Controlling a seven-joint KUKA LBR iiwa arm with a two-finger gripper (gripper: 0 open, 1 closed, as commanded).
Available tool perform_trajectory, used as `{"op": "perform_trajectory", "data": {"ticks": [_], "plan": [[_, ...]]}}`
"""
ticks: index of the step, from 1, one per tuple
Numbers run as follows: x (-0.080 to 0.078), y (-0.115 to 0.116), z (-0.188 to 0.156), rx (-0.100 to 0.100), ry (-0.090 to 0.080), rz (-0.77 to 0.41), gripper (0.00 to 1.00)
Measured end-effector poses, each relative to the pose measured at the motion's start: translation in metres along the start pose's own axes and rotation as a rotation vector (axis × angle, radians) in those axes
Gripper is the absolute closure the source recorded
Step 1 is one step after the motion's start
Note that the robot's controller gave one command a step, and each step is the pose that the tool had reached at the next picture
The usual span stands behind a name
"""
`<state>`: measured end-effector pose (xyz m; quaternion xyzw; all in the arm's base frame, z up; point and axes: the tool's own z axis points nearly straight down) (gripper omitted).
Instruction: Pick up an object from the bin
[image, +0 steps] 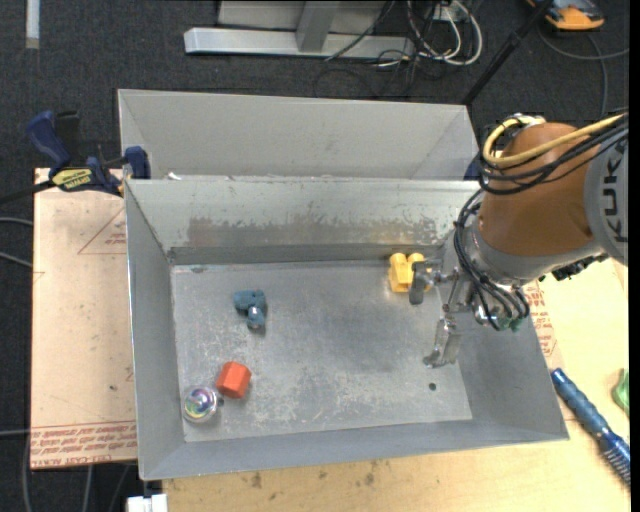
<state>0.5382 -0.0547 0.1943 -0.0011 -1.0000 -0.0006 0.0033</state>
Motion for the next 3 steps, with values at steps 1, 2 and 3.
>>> {"op": "perform_trajectory", "data": {"ticks": [1,2,3], "plan": [[-0.089,-0.05,0.084,0.001,-0.01,0.161,0.0],[-0.118,-0.057,0.124,0.001,-0.015,0.113,0.0],[-0.119,-0.058,0.119,0.002,-0.016,0.111,1.0]]}}
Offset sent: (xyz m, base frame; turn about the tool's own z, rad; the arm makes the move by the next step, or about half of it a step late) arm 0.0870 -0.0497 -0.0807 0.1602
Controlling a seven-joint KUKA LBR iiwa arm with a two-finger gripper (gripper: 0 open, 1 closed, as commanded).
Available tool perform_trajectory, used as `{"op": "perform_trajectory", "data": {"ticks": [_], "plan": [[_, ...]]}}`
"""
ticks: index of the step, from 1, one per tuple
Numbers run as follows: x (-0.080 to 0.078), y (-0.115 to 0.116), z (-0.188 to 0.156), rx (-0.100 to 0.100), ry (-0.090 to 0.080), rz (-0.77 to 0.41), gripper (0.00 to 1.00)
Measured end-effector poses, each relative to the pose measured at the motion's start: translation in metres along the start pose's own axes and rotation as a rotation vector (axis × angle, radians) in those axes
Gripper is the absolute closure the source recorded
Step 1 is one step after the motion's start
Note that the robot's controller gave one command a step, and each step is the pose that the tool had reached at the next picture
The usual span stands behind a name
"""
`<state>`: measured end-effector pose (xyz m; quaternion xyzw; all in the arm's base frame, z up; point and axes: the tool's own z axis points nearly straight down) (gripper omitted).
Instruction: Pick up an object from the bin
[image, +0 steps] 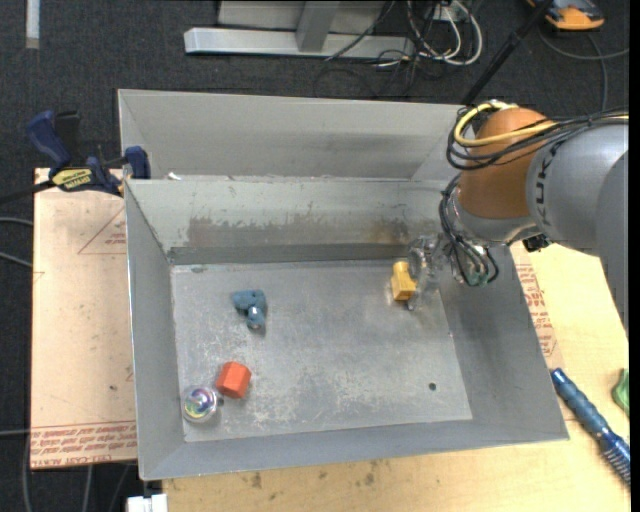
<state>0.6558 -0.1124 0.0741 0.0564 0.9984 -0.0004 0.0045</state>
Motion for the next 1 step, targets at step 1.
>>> {"op": "perform_trajectory", "data": {"ticks": [1], "plan": [[0.0526,-0.0058,-0.1307,-0.001,0.0,0.01,1.0]]}}
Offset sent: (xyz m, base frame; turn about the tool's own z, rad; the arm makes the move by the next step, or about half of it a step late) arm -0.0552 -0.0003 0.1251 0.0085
